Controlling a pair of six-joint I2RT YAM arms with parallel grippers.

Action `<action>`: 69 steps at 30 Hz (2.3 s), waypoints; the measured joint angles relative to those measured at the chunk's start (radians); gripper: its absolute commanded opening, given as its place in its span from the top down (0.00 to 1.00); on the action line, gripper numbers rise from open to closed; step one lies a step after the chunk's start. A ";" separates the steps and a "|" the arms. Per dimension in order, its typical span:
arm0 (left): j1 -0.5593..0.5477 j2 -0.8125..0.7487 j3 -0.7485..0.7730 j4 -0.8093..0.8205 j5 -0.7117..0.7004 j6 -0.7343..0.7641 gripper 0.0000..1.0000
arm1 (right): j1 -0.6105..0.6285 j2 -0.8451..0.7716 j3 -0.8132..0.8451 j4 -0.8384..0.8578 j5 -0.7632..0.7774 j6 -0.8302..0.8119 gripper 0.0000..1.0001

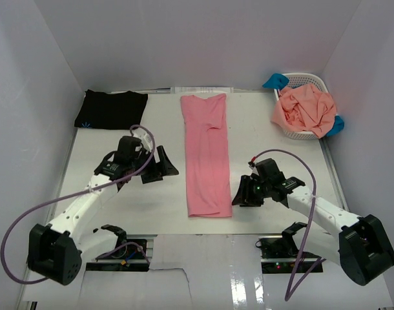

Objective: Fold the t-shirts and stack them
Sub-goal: Grab the bottom of the folded rectangular tshirt with both arms

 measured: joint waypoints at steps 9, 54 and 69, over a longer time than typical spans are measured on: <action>-0.175 -0.014 -0.238 0.118 -0.023 -0.125 0.16 | -0.042 0.100 -0.072 0.119 -0.174 -0.018 0.53; -0.371 0.262 -0.321 0.507 -0.061 -0.254 0.59 | -0.042 0.236 -0.093 0.262 -0.230 -0.021 0.86; -0.382 0.248 -0.340 0.476 -0.068 -0.251 1.00 | -0.042 0.206 -0.091 0.207 -0.222 -0.029 0.92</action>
